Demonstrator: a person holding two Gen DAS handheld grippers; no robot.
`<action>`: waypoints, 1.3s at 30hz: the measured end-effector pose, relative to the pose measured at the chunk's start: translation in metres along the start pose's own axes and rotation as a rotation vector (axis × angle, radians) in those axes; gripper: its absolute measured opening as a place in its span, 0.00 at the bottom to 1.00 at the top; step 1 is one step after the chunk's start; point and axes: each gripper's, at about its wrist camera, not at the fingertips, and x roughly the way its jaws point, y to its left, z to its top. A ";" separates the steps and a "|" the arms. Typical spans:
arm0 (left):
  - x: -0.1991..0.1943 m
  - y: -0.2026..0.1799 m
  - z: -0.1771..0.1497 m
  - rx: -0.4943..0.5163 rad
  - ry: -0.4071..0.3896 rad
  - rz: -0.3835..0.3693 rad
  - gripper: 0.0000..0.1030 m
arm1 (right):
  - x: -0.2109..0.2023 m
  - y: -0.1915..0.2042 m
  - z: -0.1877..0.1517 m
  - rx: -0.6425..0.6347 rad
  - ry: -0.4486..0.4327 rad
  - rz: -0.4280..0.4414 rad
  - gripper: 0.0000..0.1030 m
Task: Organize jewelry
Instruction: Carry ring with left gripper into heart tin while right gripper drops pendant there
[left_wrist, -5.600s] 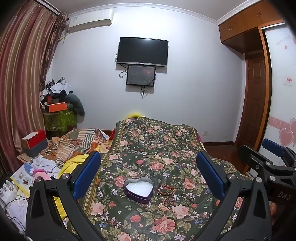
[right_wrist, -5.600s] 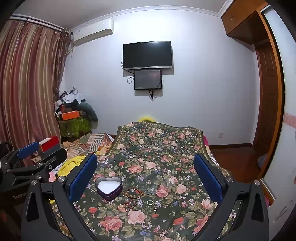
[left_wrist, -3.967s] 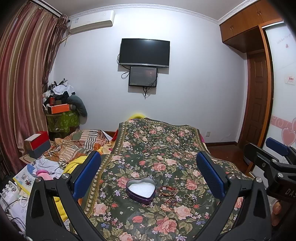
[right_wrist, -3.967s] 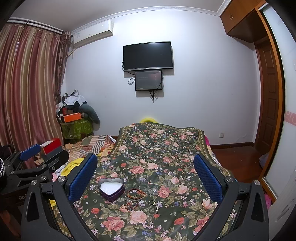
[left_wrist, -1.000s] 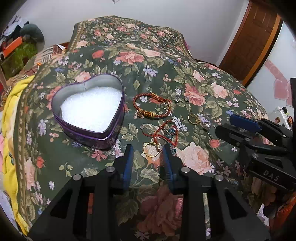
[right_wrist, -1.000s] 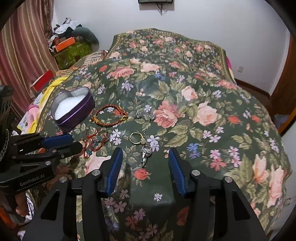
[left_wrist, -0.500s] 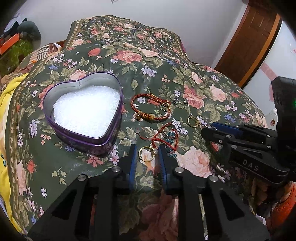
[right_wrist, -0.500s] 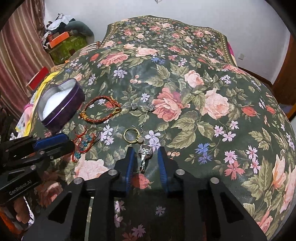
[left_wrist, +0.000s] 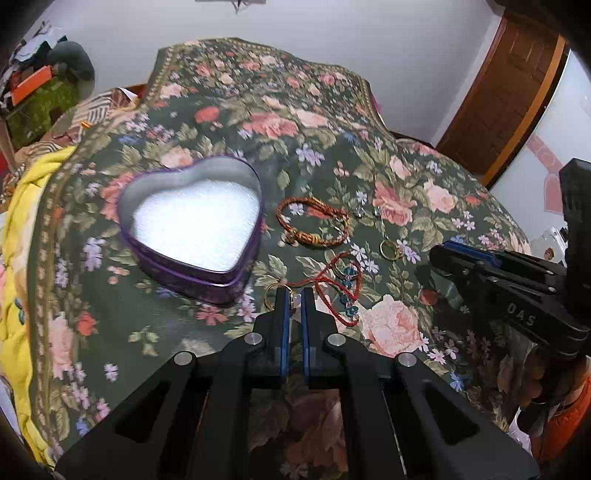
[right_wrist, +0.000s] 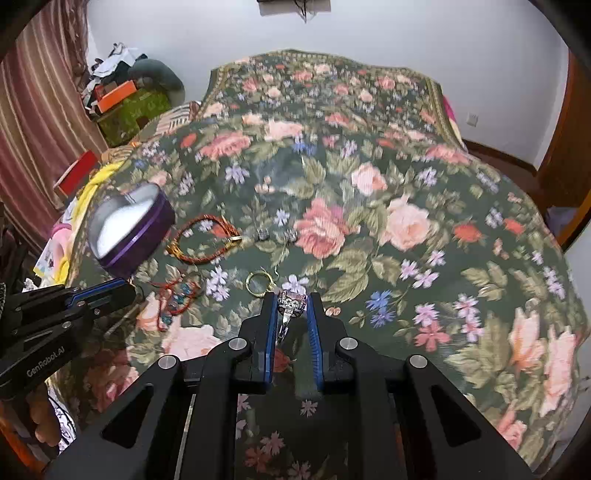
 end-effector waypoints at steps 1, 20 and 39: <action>-0.005 0.000 0.000 -0.002 -0.012 0.002 0.04 | -0.003 0.002 0.001 -0.002 -0.008 0.000 0.14; -0.085 0.018 0.020 -0.031 -0.226 0.073 0.04 | -0.047 0.051 0.031 -0.074 -0.166 0.055 0.14; -0.101 0.054 0.053 -0.085 -0.343 0.102 0.04 | -0.030 0.102 0.067 -0.147 -0.220 0.148 0.14</action>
